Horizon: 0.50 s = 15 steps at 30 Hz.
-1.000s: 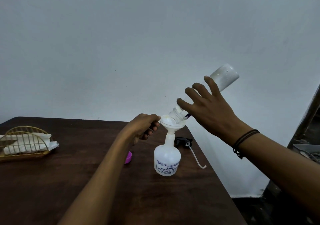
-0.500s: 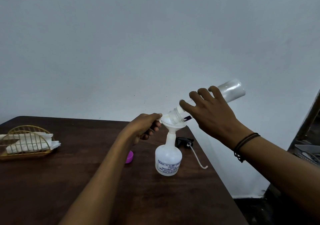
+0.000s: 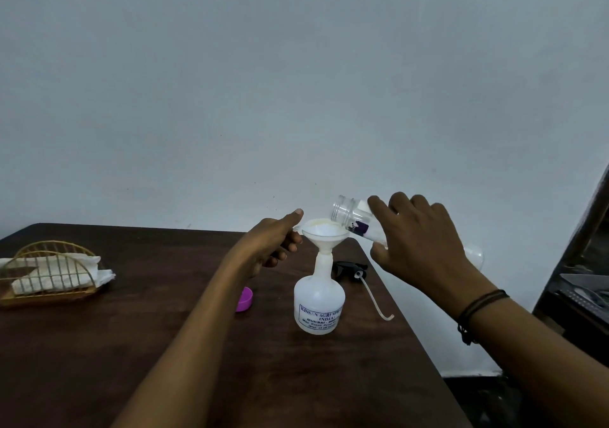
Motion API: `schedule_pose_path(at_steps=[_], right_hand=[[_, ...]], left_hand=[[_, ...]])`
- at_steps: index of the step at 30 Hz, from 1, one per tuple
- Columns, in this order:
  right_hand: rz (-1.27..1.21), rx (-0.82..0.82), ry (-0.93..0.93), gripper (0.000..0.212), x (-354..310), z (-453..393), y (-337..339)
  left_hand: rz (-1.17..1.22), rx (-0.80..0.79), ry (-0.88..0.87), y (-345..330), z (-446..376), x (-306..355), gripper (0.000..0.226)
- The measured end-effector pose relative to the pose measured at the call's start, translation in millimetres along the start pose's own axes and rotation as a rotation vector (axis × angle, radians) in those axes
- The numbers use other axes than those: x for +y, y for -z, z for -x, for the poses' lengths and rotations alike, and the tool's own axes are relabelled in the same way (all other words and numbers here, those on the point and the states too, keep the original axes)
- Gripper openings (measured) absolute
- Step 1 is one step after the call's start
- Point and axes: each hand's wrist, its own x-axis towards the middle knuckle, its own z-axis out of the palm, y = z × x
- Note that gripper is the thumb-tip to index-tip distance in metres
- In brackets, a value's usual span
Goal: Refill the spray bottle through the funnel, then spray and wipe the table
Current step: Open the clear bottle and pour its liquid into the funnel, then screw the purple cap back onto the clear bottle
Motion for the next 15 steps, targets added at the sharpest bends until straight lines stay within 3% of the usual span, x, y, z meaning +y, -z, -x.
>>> schedule_pose_path(at_steps=[4,8,11,15], right_hand=[[-0.160,0.029,-0.090,0.052,-4,8,2],[-0.398,0.043,-0.260,0.061,-18,23,6],[-0.597,0.024,-0.352,0.058,-36,33,8],[-0.788,0.069,-0.398,0.051,-63,39,3]], left_hand=[[-0.033,0.005,-0.004,2,-2,-4,0.065],[-0.157,0.144,-0.022,13,-10,-11,0.066],[-0.458,0.249,-0.050,26,-19,-29,0.057],[-0.878,0.092,0.076,31,-16,-49,0.049]])
